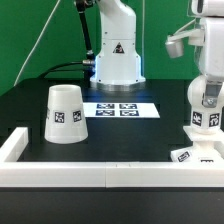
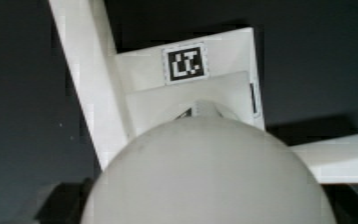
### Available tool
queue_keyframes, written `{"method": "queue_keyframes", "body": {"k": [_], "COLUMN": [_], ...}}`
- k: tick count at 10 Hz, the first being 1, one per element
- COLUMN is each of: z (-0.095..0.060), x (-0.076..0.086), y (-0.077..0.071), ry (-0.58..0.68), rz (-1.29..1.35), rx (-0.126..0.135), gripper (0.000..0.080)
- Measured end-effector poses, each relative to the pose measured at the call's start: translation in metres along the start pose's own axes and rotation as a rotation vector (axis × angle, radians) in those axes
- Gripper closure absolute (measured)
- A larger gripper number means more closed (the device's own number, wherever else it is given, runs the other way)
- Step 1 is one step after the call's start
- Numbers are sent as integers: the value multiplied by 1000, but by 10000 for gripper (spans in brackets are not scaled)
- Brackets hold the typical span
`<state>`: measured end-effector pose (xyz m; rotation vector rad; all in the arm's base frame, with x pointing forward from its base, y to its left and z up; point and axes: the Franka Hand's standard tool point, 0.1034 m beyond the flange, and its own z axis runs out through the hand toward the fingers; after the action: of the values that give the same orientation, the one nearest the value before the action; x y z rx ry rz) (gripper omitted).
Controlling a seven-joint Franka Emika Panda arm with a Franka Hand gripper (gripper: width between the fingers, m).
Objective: Assemble lamp
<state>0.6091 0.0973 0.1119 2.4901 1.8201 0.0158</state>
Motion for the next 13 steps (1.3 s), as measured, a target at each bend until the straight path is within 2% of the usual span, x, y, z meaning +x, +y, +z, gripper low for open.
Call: {"method": "queue_keyframes", "body": {"k": [6, 13], "z": [1, 1], "x": [4, 6], "y": [-1, -2], "ry": [13, 12], "rz": [622, 1034], "rx": [5, 9], "gripper": [220, 220]}}
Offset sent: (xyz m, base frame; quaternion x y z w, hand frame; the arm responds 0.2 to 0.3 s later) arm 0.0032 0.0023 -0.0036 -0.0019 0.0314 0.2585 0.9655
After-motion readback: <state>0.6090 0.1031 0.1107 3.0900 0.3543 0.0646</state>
